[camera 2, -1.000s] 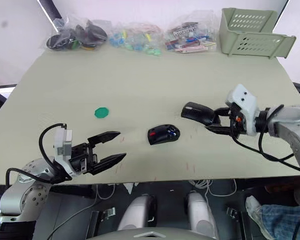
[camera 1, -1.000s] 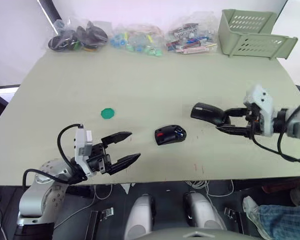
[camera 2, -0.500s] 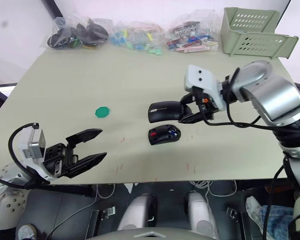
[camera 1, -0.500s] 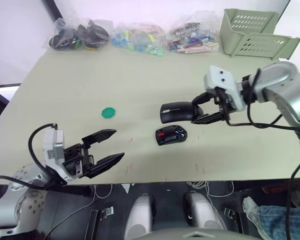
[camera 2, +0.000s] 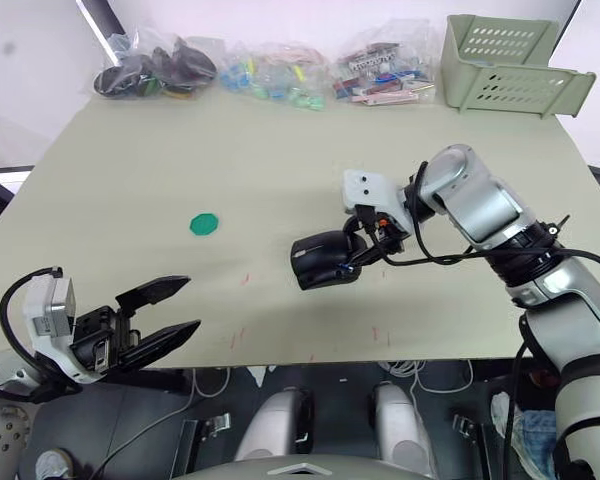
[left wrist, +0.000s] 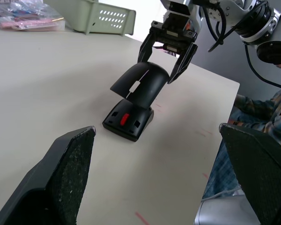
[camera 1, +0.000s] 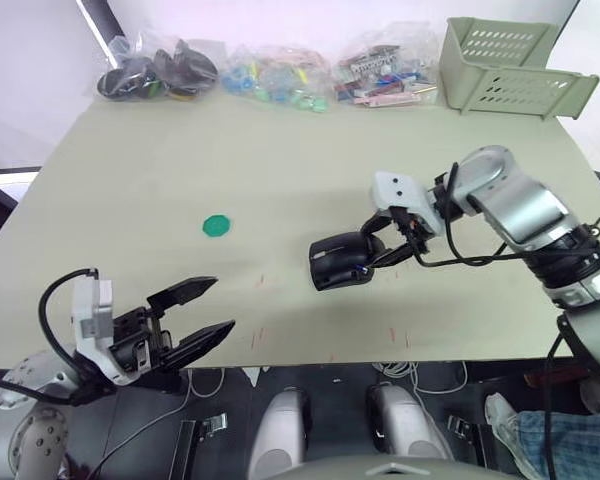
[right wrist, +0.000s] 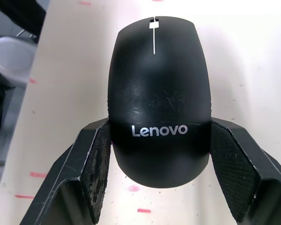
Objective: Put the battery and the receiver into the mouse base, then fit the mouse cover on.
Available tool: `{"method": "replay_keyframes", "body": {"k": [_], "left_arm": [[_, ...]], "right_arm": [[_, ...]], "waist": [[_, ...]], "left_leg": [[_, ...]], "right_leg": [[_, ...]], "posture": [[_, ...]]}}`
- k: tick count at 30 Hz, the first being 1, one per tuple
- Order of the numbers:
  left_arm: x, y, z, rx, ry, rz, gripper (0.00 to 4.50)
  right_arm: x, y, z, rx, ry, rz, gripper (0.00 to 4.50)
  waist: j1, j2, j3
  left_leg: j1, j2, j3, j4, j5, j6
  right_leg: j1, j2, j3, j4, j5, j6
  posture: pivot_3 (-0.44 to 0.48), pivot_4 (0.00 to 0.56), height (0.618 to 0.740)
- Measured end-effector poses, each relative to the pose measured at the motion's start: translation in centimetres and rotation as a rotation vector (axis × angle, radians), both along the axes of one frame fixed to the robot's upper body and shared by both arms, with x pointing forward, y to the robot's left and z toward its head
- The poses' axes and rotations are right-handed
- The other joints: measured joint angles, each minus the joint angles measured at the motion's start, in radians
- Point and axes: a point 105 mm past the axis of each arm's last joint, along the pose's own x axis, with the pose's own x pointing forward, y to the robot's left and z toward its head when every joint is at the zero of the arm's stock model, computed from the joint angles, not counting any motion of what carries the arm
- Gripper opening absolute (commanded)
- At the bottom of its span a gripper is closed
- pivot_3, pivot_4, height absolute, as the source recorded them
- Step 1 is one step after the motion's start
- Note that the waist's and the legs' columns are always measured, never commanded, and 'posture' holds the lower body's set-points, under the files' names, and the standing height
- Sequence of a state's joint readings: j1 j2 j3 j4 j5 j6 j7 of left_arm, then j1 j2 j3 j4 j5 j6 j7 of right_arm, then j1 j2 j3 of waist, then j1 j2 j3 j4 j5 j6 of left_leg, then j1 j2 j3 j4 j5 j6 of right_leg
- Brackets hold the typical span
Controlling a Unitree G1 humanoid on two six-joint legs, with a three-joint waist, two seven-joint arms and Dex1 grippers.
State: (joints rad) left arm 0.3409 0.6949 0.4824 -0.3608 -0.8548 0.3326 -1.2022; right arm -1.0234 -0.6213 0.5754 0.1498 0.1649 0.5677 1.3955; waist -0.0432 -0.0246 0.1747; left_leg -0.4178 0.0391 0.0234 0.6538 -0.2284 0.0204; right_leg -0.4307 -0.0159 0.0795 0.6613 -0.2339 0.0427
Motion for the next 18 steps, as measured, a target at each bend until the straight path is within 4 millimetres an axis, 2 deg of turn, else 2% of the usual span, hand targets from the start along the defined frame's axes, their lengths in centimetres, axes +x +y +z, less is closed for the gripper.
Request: {"method": "replay_keyframes", "body": {"k": [18], "left_arm": [[-0.3,0.2,-0.6,0.003,0.024,0.033,4.5]], "right_arm": [[1.2,0.1,-2.5,-0.056,0.039,0.012,3.15]], "waist": [[0.0,0.0,0.0]], "left_leg": [[0.0,0.0,0.0,0.0,0.0,0.0]], "right_leg": [[0.0,0.0,0.0,0.0,0.0,0.0]], "posture": [[0.0,0.15,0.74]]}}
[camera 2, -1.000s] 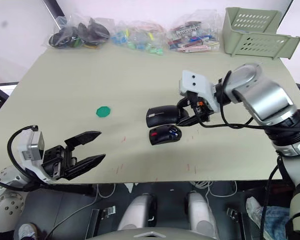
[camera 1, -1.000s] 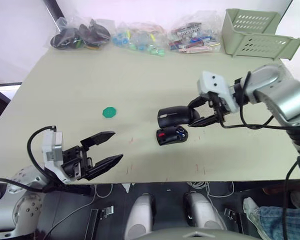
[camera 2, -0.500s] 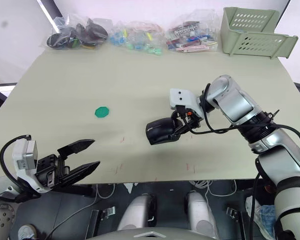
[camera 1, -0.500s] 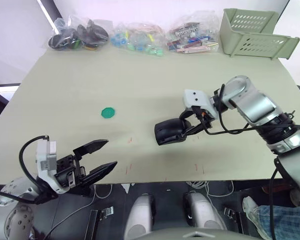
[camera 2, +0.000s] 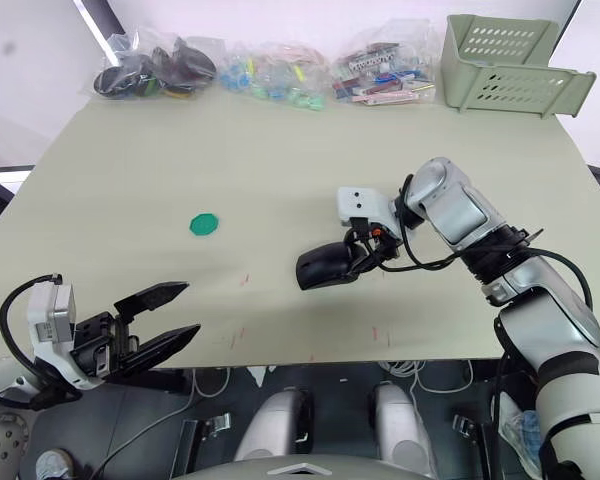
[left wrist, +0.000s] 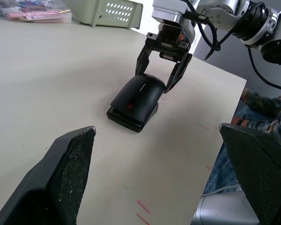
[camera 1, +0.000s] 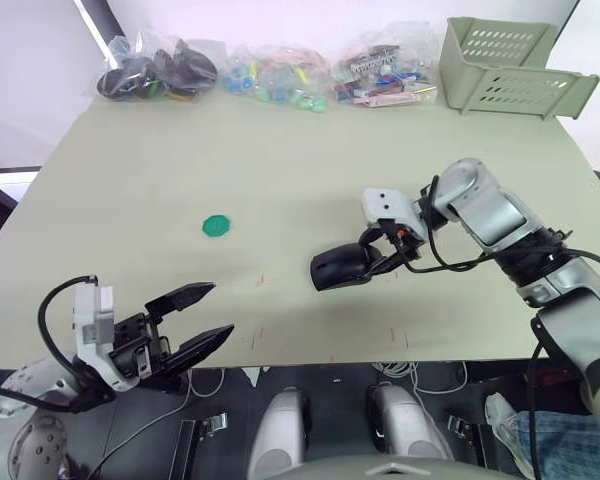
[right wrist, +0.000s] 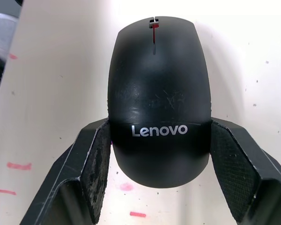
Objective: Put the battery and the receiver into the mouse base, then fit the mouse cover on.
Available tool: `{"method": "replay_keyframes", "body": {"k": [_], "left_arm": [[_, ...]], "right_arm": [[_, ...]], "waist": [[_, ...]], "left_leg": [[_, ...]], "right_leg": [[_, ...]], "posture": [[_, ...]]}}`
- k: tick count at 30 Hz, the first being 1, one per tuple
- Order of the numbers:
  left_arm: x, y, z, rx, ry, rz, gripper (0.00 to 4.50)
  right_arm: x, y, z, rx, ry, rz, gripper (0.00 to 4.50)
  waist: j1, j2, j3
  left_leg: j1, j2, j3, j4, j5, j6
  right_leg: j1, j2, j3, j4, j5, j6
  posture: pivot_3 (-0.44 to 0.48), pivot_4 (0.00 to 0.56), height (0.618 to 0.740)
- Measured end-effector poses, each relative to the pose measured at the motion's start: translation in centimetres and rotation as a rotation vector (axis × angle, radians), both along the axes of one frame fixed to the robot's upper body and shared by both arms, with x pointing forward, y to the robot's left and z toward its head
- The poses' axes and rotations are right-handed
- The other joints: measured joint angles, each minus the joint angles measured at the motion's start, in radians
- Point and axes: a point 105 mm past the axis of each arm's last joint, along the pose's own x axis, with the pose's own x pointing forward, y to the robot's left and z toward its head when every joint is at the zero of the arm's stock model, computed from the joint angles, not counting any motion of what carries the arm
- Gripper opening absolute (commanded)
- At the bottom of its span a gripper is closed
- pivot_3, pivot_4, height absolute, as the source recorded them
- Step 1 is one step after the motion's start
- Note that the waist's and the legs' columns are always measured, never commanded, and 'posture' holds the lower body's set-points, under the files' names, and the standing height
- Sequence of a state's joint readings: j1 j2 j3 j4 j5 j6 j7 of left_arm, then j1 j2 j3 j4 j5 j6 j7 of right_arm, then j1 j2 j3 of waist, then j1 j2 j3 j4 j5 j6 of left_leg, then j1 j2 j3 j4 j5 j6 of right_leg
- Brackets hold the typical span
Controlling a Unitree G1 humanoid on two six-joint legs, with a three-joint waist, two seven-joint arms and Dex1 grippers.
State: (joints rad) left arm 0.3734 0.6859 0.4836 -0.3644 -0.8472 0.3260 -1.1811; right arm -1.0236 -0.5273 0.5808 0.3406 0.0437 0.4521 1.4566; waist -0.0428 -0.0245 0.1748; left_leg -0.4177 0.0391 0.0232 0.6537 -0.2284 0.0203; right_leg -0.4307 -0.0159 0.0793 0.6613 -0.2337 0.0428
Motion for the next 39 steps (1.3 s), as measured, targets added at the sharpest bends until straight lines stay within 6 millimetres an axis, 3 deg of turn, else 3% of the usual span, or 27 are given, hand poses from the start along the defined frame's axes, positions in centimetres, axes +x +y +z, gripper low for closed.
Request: {"method": "replay_keyframes", "body": {"k": [32,35,37,39], "left_arm": [[-0.6,0.1,-0.4,-0.005,0.013,0.022,4.5],[-0.7,0.1,-0.4,-0.008,0.013,0.023,4.5],[-0.7,0.1,-0.4,-0.008,0.013,0.024,4.5],[-0.7,0.1,-0.4,-0.009,0.013,0.025,4.5]], "right_arm": [[0.4,0.2,-1.1,-0.021,0.046,0.006,3.15],[0.4,0.3,-1.1,-0.021,0.046,0.007,3.76],[0.5,0.3,-1.0,-0.021,0.044,0.007,4.44],[0.4,0.4,-1.1,-0.021,0.042,0.01,4.44]], "waist": [[-0.002,0.0,0.0],[-0.002,0.0,0.0],[-0.002,0.0,0.0],[-0.002,0.0,0.0]], "left_leg": [[0.0,0.0,0.0,0.0,0.0,0.0],[0.0,0.0,0.0,0.0,0.0,0.0],[0.001,0.0,0.0,0.0,0.0,0.0],[0.001,0.0,0.0,0.0,0.0,0.0]], "right_leg": [[0.0,0.0,0.0,0.0,0.0,0.0],[0.0,0.0,0.0,0.0,0.0,0.0],[0.0,0.001,0.0,0.0,0.0,0.0],[0.0,0.001,0.0,0.001,0.0,0.0]], "posture": [[0.0,0.15,0.74],[0.0,0.15,0.74],[0.0,0.15,0.74],[0.0,0.15,0.74]]}}
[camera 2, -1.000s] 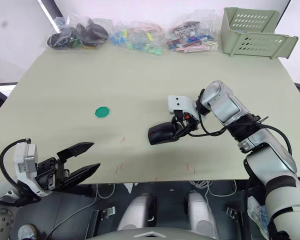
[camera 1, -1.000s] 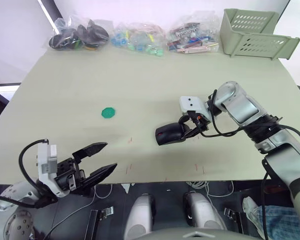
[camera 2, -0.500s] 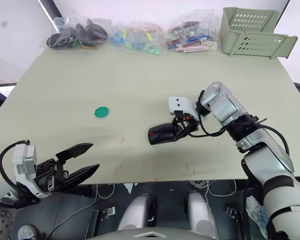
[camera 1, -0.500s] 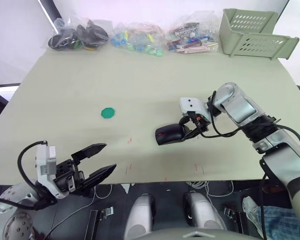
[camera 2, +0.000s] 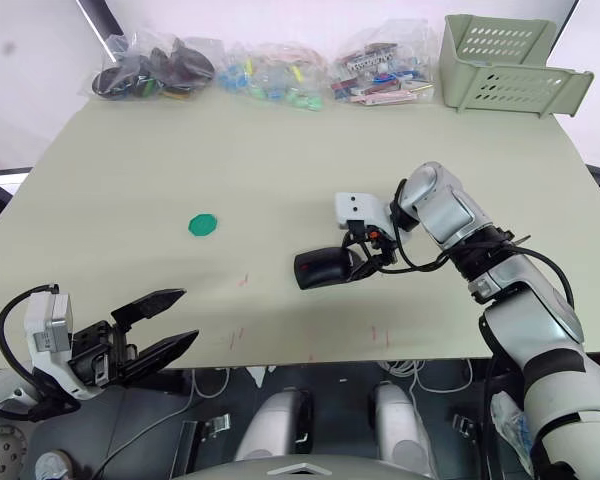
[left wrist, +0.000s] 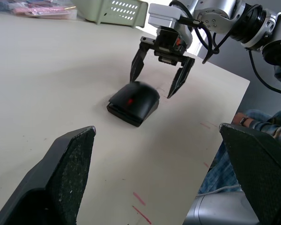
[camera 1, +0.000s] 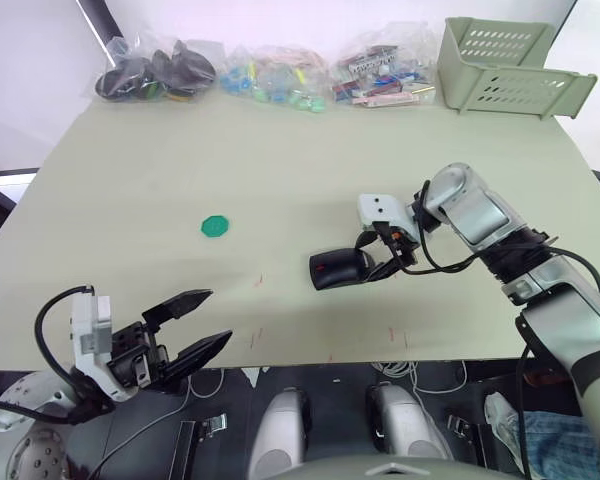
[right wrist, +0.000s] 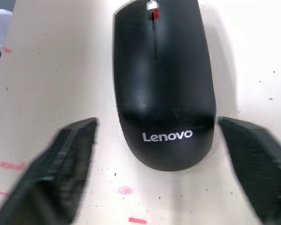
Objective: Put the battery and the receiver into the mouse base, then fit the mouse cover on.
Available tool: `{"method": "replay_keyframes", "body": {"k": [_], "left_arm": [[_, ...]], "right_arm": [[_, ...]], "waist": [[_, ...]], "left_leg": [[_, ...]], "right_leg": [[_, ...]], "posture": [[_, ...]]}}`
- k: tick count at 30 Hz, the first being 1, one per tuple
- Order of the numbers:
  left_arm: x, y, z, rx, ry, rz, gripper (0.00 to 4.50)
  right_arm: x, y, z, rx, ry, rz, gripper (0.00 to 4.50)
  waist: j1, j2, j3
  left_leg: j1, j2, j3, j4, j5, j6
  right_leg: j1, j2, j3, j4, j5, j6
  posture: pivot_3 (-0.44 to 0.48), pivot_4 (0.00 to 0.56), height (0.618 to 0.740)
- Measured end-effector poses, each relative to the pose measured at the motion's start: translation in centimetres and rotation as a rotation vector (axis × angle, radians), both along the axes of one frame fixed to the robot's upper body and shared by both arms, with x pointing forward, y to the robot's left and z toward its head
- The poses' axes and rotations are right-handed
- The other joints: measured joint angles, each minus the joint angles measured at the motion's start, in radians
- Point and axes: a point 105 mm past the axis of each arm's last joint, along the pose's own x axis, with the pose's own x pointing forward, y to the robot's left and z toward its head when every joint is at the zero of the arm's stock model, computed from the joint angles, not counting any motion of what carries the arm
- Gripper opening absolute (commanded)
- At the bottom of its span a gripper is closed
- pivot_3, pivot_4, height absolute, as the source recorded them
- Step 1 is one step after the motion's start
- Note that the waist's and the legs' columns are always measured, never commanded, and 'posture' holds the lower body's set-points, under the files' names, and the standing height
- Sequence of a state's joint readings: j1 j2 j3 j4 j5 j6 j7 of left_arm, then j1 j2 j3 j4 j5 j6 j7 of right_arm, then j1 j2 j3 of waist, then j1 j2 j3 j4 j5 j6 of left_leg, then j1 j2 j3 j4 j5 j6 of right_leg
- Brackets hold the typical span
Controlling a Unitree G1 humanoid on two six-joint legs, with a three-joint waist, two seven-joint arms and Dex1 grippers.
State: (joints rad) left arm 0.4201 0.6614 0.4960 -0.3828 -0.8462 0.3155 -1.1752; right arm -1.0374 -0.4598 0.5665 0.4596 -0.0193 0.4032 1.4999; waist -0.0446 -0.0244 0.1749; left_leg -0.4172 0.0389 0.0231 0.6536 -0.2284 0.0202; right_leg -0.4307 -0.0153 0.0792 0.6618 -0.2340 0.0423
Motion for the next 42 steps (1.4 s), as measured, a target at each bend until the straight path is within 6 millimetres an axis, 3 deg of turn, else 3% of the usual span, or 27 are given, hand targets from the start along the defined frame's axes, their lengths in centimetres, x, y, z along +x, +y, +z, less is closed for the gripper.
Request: {"method": "replay_keyframes", "body": {"k": [8,13,15,18,19,26,29,39,42], "left_arm": [[-0.1,0.0,0.0,0.001,-0.004,0.002,4.5],[-0.1,0.0,-0.1,0.013,-0.011,0.002,4.5],[-0.1,0.0,-0.1,0.011,-0.013,0.002,4.5],[-0.1,0.0,-0.1,0.01,-0.016,0.001,4.5],[-0.1,0.0,-0.1,0.01,-0.016,0.001,4.5],[0.3,-0.2,0.2,0.009,-0.034,-0.008,4.5],[0.2,-0.2,0.2,0.01,-0.033,-0.01,4.5],[0.2,-0.1,-0.1,0.016,-0.028,-0.006,4.5],[0.2,-0.1,-0.2,0.017,-0.025,-0.003,4.5]], "right_arm": [[0.1,0.2,0.9,0.028,-0.037,0.003,4.44],[-0.8,1.1,4.3,0.23,-0.07,0.047,4.44],[-1.0,1.4,4.6,0.26,-0.061,0.035,4.44],[-1.4,2.1,4.0,0.288,-0.019,0.004,3.86],[-1.5,2.4,3.8,0.297,-0.011,-0.004,3.45],[-2.7,4.8,2.4,0.33,0.004,-0.03,3.45],[-2.6,4.9,2.2,0.328,0.008,-0.058,2.61],[-2.7,6.0,1.6,0.323,-0.002,-0.061,2.61],[-2.8,6.3,1.6,0.328,-0.004,-0.062,1.68]], "waist": [[0.001,0.0,0.0],[0.001,0.0,0.0],[0.001,0.0,0.0],[0.001,0.0,0.0],[0.0,0.0,0.0],[0.001,0.0,0.0],[0.001,0.0,0.0],[0.0,0.0,0.0],[0.001,0.0,0.0]], "left_leg": [[0.0,0.0,0.0,0.0,0.0,0.0],[0.0,0.0,0.0,0.0,0.0,0.0],[0.0,0.0,0.0,0.0,0.0,0.0],[0.0,0.0,0.0,0.0,0.0,0.0],[0.0,0.0,0.0,0.0,0.0,0.0],[0.0,0.0,0.0,0.0,0.0,0.0],[0.0,0.0,0.0,0.0,0.0,0.0],[0.0,0.0,0.0,0.0,0.0,0.0],[0.0,0.0,0.0,0.0,0.0,0.0]], "right_leg": [[0.0,0.0,0.0,0.0,0.0,0.0],[0.0,0.0,0.0,0.0,0.0,0.0],[0.0,0.0,0.0,0.0,0.0,0.0],[0.0,0.0,0.0,0.0,0.0,0.0],[0.0,0.0,0.0,0.0,0.0,0.0],[0.0,-0.001,0.0,0.0,0.0,0.0],[0.0,-0.001,0.0,0.0,0.0,0.0],[0.0,0.0,0.0,0.0,0.0,0.0],[0.0,0.0,0.0,0.0,0.0,0.0]], "posture": [[0.0,0.15,0.74],[0.0,0.15,0.74],[0.0,0.15,0.74],[0.0,0.15,0.74],[0.0,0.15,0.74],[0.0,0.15,0.74],[0.0,0.15,0.74],[0.0,0.15,0.74],[0.0,0.15,0.74]]}}
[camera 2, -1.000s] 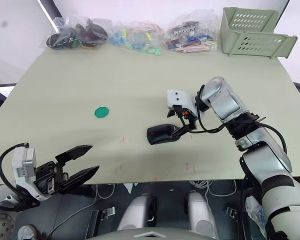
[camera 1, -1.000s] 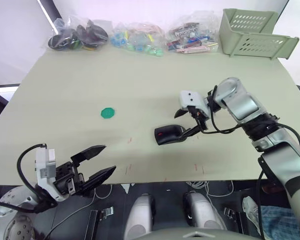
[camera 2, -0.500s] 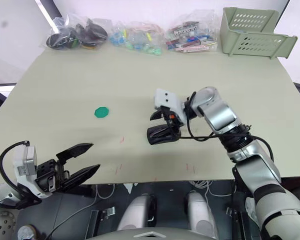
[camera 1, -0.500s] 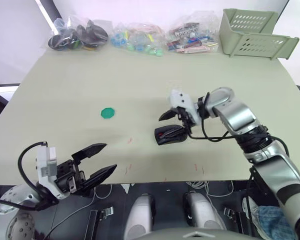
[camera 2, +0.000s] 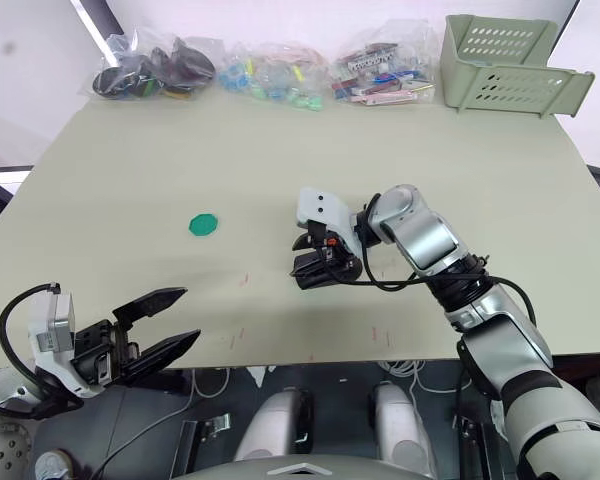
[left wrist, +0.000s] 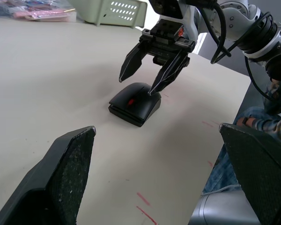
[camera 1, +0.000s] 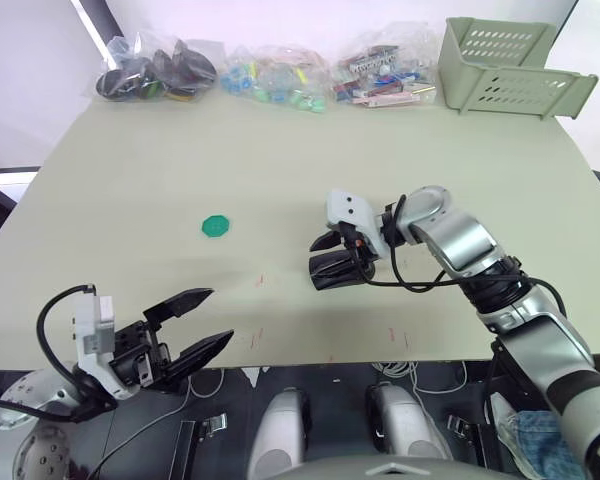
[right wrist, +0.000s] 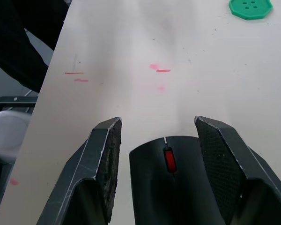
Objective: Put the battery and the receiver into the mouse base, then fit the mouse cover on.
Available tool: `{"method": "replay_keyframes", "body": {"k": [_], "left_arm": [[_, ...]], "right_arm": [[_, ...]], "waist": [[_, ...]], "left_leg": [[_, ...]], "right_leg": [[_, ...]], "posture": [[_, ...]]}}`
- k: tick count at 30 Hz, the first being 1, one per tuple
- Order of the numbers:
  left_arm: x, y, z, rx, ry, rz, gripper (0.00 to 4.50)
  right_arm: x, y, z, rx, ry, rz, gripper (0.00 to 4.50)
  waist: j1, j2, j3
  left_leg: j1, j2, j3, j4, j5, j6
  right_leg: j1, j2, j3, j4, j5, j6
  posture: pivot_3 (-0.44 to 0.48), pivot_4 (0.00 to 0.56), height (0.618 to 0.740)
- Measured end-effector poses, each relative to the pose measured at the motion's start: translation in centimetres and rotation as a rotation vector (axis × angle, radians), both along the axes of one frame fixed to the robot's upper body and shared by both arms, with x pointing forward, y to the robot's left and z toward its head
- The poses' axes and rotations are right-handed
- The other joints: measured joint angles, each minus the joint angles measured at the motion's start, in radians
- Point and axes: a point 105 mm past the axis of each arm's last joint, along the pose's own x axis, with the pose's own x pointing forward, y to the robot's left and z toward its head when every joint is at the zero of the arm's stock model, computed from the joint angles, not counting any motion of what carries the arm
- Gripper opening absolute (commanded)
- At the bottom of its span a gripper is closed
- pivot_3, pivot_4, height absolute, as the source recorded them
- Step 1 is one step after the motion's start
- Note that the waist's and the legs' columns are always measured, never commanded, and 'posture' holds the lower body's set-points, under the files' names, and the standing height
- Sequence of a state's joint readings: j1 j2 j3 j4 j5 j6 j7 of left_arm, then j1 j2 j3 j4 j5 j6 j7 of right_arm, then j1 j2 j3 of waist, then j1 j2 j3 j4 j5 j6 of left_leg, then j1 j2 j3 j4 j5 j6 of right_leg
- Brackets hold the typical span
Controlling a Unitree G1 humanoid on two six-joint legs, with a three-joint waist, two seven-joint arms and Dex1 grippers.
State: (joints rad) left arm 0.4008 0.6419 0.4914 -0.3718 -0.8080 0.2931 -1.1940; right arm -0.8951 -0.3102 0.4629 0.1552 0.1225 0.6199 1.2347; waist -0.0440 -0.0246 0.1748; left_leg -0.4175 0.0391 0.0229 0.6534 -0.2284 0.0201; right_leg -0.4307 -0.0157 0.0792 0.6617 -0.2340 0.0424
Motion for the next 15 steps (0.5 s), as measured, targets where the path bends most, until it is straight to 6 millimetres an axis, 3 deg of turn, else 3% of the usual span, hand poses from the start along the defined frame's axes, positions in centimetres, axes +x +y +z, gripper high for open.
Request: {"method": "replay_keyframes", "body": {"k": [11,15], "left_arm": [[0.0,0.0,0.0,0.001,0.001,-0.001,4.5],[0.1,0.0,0.1,0.001,-0.005,-0.005,4.5]], "right_arm": [[0.3,0.6,-0.6,0.006,-0.001,-0.014,1.68],[0.7,0.7,-2.0,-0.035,0.001,-0.032,1.68]], "waist": [[0.0,0.0,0.0],[0.0,0.0,0.0]], "left_leg": [[0.0,0.0,0.0,0.0,0.0,0.0],[0.0,0.0,0.0,0.0,0.0,0.0]], "right_leg": [[0.0,0.0,0.0,0.0,0.0,0.0],[0.0,0.0,0.0,0.0,0.0,0.0]], "posture": [[0.0,0.15,0.74],[0.0,0.15,0.74]]}}
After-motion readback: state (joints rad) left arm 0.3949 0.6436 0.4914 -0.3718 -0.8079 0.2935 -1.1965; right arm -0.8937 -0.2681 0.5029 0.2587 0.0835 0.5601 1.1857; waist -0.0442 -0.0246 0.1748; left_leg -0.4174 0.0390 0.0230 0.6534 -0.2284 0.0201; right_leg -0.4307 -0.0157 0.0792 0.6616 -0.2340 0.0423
